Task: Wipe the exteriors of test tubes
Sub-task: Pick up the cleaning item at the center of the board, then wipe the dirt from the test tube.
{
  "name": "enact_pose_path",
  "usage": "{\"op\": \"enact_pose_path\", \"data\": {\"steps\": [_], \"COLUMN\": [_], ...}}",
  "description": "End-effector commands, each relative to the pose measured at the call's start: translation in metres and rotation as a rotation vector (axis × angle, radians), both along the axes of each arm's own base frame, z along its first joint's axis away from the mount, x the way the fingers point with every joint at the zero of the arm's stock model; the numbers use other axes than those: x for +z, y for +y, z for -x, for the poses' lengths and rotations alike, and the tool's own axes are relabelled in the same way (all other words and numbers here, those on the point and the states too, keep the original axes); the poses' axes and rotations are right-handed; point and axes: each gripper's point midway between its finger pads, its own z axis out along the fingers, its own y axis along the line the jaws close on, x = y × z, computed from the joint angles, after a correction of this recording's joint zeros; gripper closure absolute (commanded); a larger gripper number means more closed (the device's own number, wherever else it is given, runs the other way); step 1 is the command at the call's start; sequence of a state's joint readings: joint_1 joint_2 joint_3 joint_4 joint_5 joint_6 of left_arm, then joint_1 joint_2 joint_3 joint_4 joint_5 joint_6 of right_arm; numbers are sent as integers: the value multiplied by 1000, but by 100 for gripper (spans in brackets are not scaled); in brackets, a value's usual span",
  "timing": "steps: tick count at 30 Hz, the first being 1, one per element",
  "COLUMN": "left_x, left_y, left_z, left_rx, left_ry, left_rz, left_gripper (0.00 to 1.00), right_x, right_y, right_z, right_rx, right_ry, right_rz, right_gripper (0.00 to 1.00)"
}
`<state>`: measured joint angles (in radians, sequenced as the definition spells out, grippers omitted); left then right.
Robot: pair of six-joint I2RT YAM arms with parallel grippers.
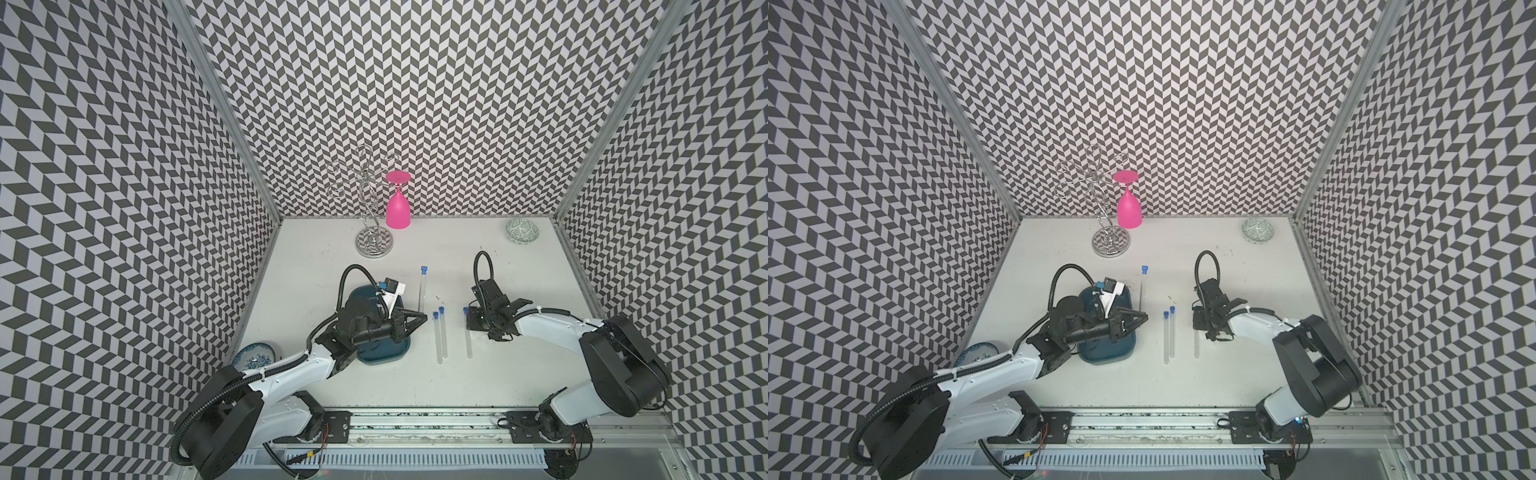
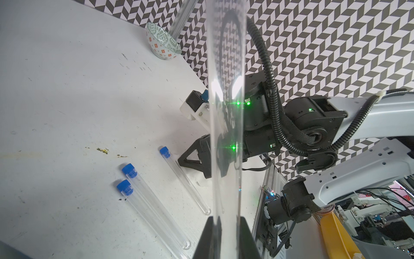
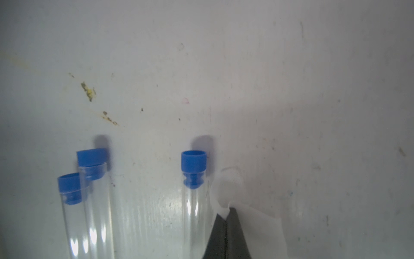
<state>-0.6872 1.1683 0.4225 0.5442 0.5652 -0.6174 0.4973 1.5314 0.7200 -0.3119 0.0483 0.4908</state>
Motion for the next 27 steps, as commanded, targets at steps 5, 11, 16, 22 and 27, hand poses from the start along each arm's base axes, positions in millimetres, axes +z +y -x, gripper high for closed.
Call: {"op": "enact_pose_path", "data": {"steps": [5, 11, 16, 22, 27], "left_x": [-2, -2, -2, -1, -1], "left_y": [2, 0, -1, -1, -1], "left_z": [3, 2, 1, 1, 2], "left_rx": [1, -1, -4, -2, -5], "left_ry": [-16, -14, -12, -16, -14], "left_rz": [-6, -9, -10, -5, -2], "left_gripper": [95, 95, 95, 95, 95], "right_x": [38, 128, 194, 155, 203], "right_y": [3, 26, 58, 9, 71], "right_z": [-11, -24, -6, -18, 25], "right_rx": [4, 76, 266, 50, 434], "right_ry": [-59, -209, -297, -270, -258], "right_rz": [-18, -283, -658, -399, -807], "right_gripper": [100, 100, 100, 100, 100]}}
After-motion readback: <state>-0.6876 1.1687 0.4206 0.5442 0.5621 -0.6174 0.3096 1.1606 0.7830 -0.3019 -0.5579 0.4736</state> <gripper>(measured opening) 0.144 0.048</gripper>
